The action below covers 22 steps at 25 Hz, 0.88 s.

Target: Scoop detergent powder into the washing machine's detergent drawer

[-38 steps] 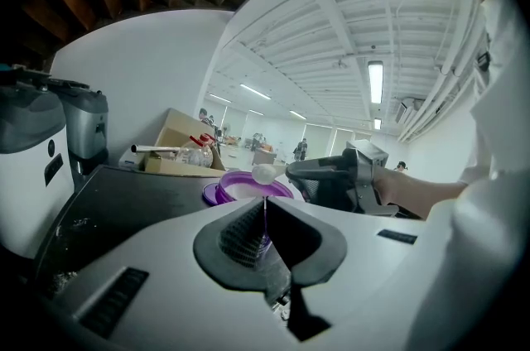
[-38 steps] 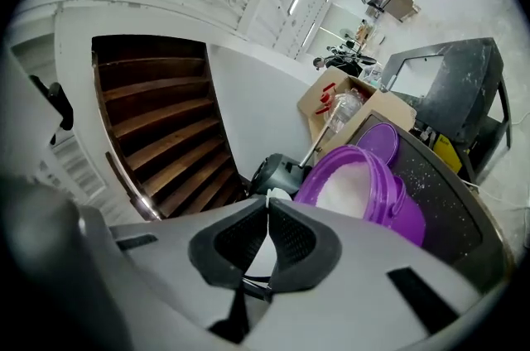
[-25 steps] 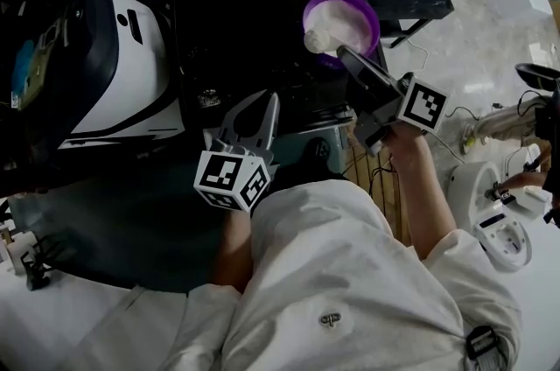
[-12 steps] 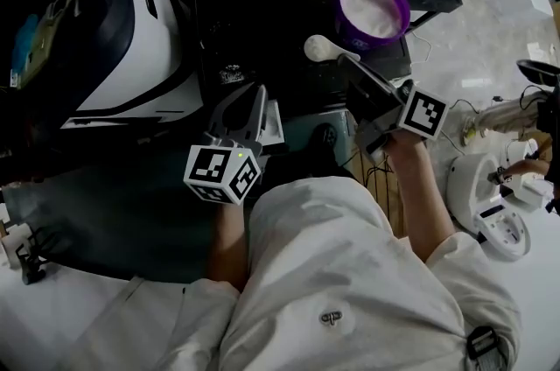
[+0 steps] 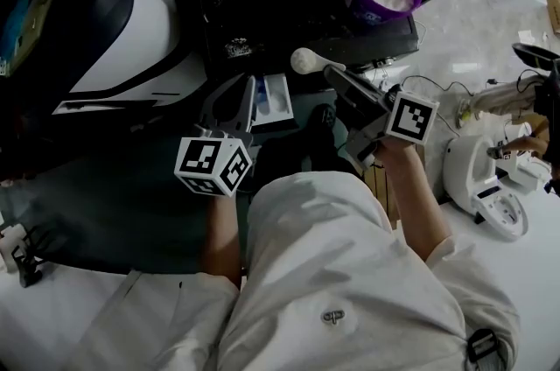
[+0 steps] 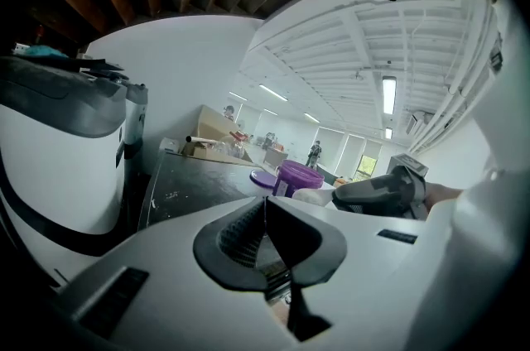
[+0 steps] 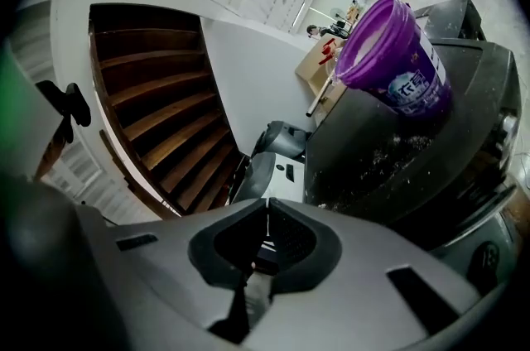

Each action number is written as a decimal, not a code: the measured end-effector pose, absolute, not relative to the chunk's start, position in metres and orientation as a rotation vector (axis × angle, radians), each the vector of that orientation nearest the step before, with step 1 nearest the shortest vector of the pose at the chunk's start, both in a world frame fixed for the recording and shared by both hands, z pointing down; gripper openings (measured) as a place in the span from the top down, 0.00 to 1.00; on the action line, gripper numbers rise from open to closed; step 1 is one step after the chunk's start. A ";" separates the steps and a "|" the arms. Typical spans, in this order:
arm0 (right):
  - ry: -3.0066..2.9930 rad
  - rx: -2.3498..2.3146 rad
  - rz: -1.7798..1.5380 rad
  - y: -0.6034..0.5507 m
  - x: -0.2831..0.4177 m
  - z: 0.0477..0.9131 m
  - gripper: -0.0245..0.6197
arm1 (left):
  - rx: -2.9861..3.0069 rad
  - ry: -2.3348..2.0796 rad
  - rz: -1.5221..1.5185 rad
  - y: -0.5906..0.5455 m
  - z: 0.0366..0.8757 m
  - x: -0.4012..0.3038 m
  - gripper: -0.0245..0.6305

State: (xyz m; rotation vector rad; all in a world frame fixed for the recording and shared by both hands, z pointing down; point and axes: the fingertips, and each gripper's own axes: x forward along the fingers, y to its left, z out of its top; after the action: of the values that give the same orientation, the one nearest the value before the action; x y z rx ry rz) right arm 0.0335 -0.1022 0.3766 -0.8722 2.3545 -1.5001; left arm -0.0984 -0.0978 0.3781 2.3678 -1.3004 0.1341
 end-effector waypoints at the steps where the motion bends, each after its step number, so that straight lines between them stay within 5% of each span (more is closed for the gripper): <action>1: 2.361 -0.870 -1.508 -0.097 0.030 0.380 0.94 | 2.366 -1.298 0.137 -0.095 0.380 -0.101 0.93; 22: 2.544 -1.038 -1.526 -0.059 -0.010 0.465 0.95 | 2.335 -1.283 0.154 -0.040 0.409 -0.141 0.93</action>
State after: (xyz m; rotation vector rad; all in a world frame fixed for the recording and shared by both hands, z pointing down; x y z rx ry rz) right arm -0.0103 -0.0593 0.4651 -1.0382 2.5441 -1.5257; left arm -0.1408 -0.0400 0.4086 2.3346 -1.2832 0.1540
